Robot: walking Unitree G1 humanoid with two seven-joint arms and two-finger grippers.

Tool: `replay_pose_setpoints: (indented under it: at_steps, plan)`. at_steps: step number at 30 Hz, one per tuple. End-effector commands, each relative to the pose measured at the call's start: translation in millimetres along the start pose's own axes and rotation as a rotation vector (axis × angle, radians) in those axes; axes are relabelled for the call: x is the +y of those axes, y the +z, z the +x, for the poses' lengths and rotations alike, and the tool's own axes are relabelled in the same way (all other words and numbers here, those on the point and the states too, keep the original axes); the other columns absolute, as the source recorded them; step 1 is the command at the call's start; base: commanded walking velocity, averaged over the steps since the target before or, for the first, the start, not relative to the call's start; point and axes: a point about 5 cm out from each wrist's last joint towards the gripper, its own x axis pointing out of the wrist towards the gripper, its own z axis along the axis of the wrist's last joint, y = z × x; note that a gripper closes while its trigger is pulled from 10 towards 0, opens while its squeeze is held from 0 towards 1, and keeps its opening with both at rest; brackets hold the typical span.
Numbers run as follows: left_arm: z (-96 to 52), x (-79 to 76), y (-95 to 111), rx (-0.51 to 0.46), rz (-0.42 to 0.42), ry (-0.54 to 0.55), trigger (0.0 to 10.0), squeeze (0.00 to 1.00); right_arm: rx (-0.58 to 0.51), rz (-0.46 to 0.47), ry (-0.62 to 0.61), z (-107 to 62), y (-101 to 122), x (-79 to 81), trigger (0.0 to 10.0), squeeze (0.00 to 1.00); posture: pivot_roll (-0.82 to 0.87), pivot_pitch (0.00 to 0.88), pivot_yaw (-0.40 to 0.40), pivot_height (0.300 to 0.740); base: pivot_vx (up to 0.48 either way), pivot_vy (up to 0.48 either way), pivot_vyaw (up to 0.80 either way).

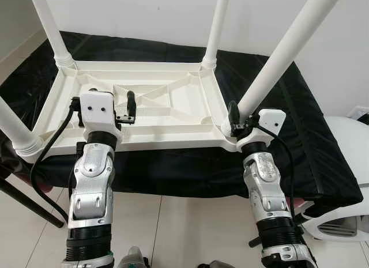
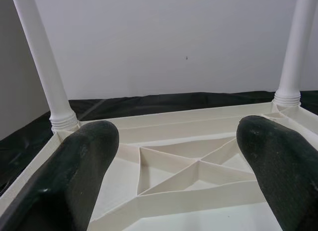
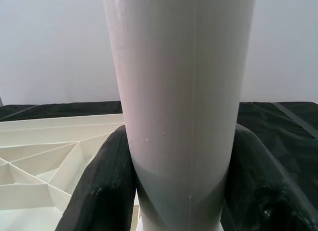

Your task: Building children table

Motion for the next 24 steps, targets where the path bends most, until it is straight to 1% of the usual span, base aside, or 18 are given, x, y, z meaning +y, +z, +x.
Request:
replay_pose_setpoints:
  at_steps: [1,3,7,9,11,13,14,17,24]
  plan:
    - [-2.2,-1.9,3.5,-0.022,-0.021,-0.003,10.0,0.00,-0.005,-0.015,-0.003,0.0,1.5,-2.5,10.0,0.00,0.06,0.000,-0.039,0.740,0.000,0.000,0.00]
    - [-6.6,-1.8,-4.0,0.007,-0.061,0.009,10.0,0.00,0.001,-0.021,0.012,-1.7,0.5,-1.4,10.0,0.00,0.06,0.000,-0.047,0.740,0.000,0.000,0.00]
    - [-7.6,-1.7,-5.7,0.012,-0.073,0.013,10.0,0.00,0.002,-0.021,0.016,-2.0,0.4,-1.4,10.0,0.00,0.06,0.000,-0.047,0.740,0.000,0.000,0.00]
    - [-10.8,-3.0,-13.9,0.034,-0.085,0.009,10.0,0.00,0.015,-0.035,0.043,-4.7,-5.0,-3.0,10.0,0.00,0.06,0.000,-0.055,0.740,0.000,0.000,0.00]
    - [-10.8,-3.0,-13.9,0.034,-0.085,0.009,10.0,0.00,0.015,-0.035,0.043,-4.7,-5.0,-3.0,10.0,0.00,0.06,0.000,-0.055,0.740,0.000,0.000,0.00]
    - [-13.6,-7.8,-22.0,0.055,-0.081,-0.017,10.0,0.00,0.030,-0.055,0.064,-7.0,-11.5,-7.0,10.0,0.00,0.06,0.000,-0.058,0.740,0.000,0.000,0.00]
    - [-13.6,-7.8,-22.0,0.055,-0.081,-0.017,10.0,0.00,0.030,-0.055,0.064,-7.0,-11.5,-7.0,10.0,0.00,0.06,0.000,-0.058,0.740,0.000,0.000,0.00]
    - [-14.7,-14.2,-21.6,0.044,-0.055,-0.067,10.0,0.00,0.019,-0.058,0.079,-5.0,-8.8,-8.6,10.0,0.00,0.06,0.000,-0.057,0.740,0.000,0.000,0.00]
    - [-16.2,-16.2,-22.9,0.046,-0.045,-0.097,10.0,0.00,0.011,-0.066,0.079,-3.5,-7.1,-9.2,10.0,0.00,0.05,0.000,-0.049,0.740,0.000,0.000,0.00]
